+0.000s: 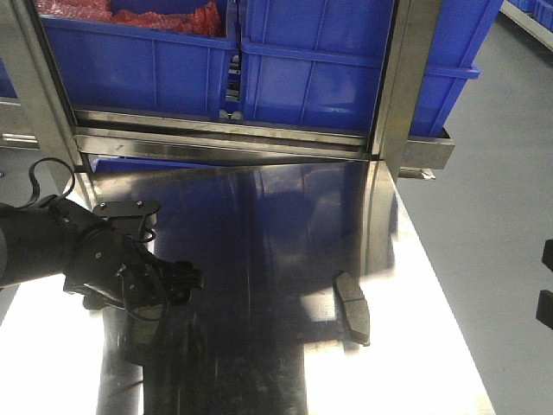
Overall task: Move and align brake pads A on conveyor
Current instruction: 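Lower the left gripper around the dark brake pad and close it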
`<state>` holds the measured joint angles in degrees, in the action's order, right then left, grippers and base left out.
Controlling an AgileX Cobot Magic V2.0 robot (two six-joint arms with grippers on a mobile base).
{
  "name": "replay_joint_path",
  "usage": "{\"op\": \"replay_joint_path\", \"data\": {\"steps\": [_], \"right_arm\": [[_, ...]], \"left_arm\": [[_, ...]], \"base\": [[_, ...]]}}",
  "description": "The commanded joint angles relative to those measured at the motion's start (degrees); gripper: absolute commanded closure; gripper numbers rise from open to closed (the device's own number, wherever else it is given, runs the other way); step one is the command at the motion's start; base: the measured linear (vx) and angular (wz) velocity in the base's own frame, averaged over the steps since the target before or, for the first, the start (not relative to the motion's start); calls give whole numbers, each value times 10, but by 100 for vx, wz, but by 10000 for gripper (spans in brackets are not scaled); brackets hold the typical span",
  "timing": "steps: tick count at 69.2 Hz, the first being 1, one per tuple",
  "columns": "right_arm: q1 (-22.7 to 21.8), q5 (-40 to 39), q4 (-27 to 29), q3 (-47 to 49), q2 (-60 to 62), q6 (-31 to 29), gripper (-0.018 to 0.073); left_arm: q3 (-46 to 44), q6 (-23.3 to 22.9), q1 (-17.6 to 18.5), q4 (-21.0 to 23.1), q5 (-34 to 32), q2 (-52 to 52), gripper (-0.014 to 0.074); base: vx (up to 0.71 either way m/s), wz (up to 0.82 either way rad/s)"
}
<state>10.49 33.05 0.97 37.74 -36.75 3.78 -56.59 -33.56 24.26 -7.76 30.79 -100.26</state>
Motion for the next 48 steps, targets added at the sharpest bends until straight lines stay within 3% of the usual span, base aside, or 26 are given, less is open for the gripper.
{"op": "replay_joint_path", "data": {"steps": [1,48], "right_arm": [[0,-41,-2,14,-1,-2,569],[0,-41,-2,14,-1,-2,569]], "left_arm": [[-17,-6,3,2,-16,23,7],[-1,-5,3,1,-12,22,64]], "base": [[0,0],[0,0]]}}
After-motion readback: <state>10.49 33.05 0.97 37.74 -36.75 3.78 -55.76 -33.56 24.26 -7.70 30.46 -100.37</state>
